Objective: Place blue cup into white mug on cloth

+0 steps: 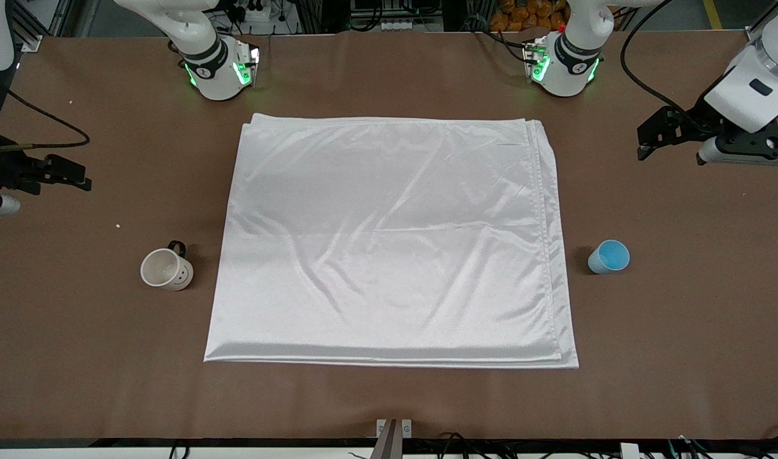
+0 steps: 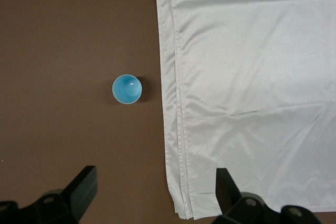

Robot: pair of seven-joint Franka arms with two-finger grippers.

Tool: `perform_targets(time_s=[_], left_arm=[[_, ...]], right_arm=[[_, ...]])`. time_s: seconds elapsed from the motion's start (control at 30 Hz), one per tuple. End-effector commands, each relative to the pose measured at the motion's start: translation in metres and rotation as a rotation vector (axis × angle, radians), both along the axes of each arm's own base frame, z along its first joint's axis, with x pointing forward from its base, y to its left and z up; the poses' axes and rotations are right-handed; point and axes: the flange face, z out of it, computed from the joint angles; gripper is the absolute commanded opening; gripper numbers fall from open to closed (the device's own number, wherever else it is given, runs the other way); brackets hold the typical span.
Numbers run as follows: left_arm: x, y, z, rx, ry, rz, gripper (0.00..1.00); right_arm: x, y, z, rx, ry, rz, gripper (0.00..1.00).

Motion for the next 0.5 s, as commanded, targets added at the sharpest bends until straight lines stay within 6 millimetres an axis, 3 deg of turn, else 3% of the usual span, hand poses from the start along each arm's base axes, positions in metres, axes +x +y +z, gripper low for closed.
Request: perform_targets(time_s=[0.0, 0.47], left_arm=[[0.0034, -0.0001, 0.0042, 0.022, -0.016, -0.002, 1.0], [0.003, -0.0016, 0.004, 0.016, -0.013, -0.002, 1.0]], right_arm=[[-0.0066, -0.001, 0.0039, 0.009, -0.005, -0.016, 1.0], [-0.0067, -0.001, 0.0032, 0.009, -0.003, -0.016, 1.0]])
